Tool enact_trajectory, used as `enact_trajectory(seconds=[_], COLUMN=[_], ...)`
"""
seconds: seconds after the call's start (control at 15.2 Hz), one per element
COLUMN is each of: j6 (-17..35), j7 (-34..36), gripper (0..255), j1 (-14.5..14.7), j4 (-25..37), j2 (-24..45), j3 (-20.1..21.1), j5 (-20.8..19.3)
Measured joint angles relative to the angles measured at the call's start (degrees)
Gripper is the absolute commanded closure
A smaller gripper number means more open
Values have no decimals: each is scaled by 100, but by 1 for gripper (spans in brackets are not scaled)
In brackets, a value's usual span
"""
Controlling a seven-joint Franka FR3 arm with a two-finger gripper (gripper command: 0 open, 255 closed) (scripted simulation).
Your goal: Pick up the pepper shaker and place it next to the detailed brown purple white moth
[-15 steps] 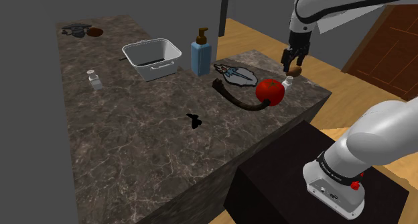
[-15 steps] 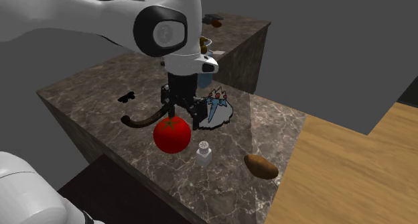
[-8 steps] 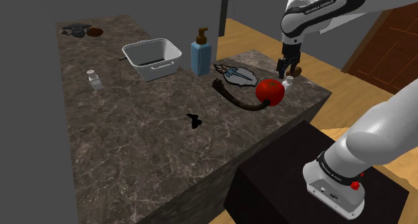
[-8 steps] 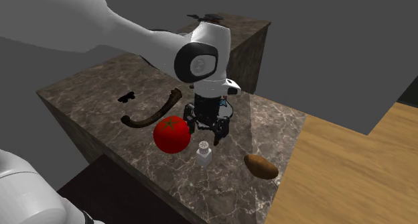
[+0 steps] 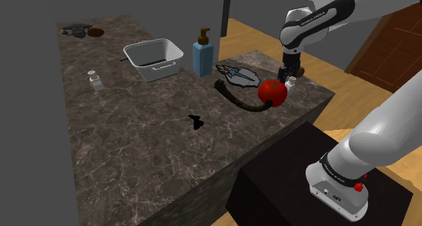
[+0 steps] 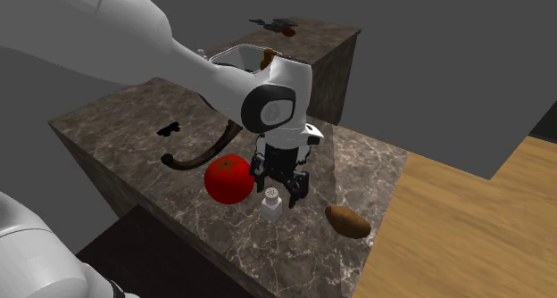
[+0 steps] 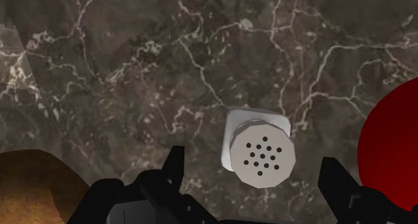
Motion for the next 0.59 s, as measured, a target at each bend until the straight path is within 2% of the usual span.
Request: enact_trajectory(seconds=[0.46,0.53,0.59], j6=[146,146,146], j7=[-2,-2,-2], gripper=[0,255,255], j1=[-8,-8,-8], j4=[-97,-97,-97], j2=[48,48,48], j3=[-10,-10,-10], j5=[2,2,2])
